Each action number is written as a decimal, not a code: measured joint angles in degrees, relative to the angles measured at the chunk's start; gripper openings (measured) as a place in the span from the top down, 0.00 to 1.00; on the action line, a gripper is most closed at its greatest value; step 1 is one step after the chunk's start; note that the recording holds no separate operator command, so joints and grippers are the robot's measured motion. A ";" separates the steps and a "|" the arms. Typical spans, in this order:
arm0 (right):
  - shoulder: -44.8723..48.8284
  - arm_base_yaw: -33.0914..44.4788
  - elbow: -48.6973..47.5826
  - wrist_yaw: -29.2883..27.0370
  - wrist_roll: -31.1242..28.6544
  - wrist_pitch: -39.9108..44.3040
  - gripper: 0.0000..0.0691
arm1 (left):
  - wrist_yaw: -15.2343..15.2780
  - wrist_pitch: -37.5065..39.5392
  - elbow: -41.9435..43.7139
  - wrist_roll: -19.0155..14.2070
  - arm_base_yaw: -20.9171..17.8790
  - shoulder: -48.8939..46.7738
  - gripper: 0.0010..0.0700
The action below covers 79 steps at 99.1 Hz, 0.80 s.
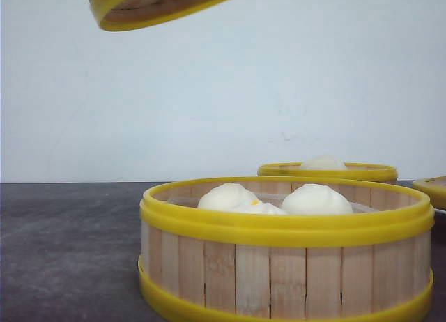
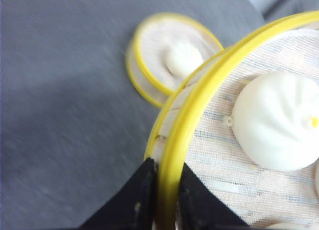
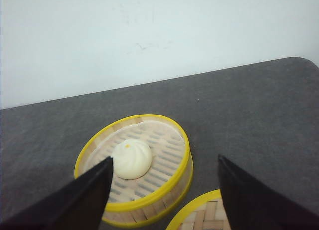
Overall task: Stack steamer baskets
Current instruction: 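Lift the basket with the left gripper and carry it over the nearest basket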
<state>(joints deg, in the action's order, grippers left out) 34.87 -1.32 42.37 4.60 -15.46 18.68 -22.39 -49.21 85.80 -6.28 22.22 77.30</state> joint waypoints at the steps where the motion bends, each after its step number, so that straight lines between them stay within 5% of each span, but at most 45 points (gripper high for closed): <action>1: 0.00 -0.02 0.07 0.00 -0.02 0.02 0.40 | 0.31 -0.13 -0.11 0.20 0.48 0.04 0.97; 26: -0.44 -1.09 1.75 1.49 -0.48 -0.09 0.40 | 6.47 2.78 -7.32 1.20 9.11 0.94 0.97; 79: -0.48 -2.01 1.77 1.60 -1.36 1.29 0.40 | 7.21 8.85 -11.32 -0.57 12.20 12.09 0.97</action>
<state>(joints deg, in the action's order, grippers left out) 34.39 -3.33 44.14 6.20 -16.82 19.97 -15.18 -40.36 74.48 -6.85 34.41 89.38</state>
